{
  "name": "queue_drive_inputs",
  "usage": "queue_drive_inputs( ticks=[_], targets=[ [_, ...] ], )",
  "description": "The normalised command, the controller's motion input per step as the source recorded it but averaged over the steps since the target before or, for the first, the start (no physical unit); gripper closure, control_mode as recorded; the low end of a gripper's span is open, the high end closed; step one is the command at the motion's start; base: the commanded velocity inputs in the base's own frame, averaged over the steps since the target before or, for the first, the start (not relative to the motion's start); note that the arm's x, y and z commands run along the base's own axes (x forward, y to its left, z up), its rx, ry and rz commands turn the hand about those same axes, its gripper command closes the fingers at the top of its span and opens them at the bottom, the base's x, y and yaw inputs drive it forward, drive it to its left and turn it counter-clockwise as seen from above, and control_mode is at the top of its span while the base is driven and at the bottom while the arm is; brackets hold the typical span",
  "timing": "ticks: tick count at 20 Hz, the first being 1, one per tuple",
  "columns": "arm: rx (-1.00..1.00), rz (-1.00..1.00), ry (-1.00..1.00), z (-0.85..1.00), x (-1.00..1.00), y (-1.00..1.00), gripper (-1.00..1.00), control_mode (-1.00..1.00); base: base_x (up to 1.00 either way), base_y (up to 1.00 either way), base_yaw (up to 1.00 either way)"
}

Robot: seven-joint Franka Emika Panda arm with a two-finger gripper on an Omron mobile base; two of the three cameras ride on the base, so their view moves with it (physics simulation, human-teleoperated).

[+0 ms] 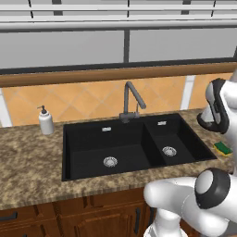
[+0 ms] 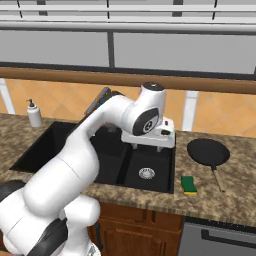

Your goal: Pick the pan and sponge and place them into the sink. Then turn on the water.

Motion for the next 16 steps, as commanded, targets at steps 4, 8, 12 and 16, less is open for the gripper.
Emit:
queue_drive_inputs(
  ticks=[4,8,12,16],
  targets=[
    [0.00,-0.01,0.03,-0.56,0.01,-0.85,-1.00,-1.00,0.00,0.00,0.00],
    [0.00,-0.04,0.03,-0.42,0.07,-0.62,-1.00,-1.00,0.00,0.00,0.00],
    [-0.01,-0.02,0.01,-0.32,0.22,-0.54,-1.00,-1.00,0.00,0.00,0.00],
    [0.00,0.00,0.01,-0.33,0.23,-0.59,-1.00,-1.00,0.00,0.00,0.00]
  ],
)
